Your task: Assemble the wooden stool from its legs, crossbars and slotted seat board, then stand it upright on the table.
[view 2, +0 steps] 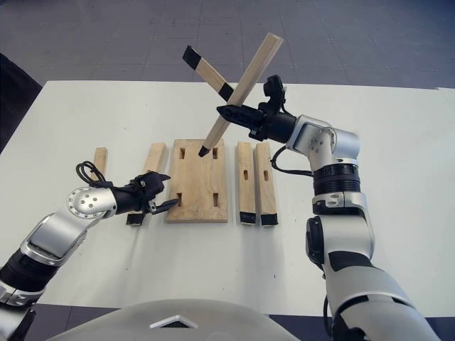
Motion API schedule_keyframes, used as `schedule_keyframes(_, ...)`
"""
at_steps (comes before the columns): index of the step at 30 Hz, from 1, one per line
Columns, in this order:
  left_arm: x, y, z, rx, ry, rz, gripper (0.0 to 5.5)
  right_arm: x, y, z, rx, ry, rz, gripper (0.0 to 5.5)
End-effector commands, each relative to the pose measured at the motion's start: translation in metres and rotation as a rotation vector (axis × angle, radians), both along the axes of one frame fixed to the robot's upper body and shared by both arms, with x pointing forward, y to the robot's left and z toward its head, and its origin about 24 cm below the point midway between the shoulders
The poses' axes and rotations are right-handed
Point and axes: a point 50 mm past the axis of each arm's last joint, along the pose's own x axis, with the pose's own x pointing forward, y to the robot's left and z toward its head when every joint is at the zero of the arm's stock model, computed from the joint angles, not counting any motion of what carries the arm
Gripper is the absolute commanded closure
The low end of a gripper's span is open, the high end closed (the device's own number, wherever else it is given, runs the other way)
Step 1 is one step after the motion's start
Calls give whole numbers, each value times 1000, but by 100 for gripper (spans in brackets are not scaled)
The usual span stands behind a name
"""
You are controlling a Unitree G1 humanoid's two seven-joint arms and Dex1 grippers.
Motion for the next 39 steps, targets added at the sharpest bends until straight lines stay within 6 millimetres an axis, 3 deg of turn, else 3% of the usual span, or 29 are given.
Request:
schedule_keyframes(1, 0, 3, -3, 92, -12, -42, 210, -1, 4, 5, 2, -20, 18, 346)
schedule_keyframes(7, -5, 8, -8, 314, -27, -189, 210, -3, 5, 7, 3, -31, 18, 346)
schedule_keyframes(15, -7, 49, -3, 634, -16, -326, 210, -8, 6, 4, -209, -196, 66, 346)
schedule_keyframes(19, -2, 54, 2, 639, -49, -330, 210, -11, 13, 1, -236, -232, 85, 346)
schedule_keyframes(24, 3, 43, 2, 591, -88, -333, 210, -12, 28, -8, -228, -229, 95, 346)
schedule_keyframes(27, 5, 40, 1, 581, -99, -323, 210, -14, 33, -25, -274, -210, 113, 346)
schedule_keyframes(34, 3, 40, 1, 573, -103, -315, 210, -9, 26, -50, -354, -179, 80, 346)
schedule_keyframes(39, 3, 39, 0, 572, -103, -317, 210, 0, 14, -51, -378, -172, 25, 346)
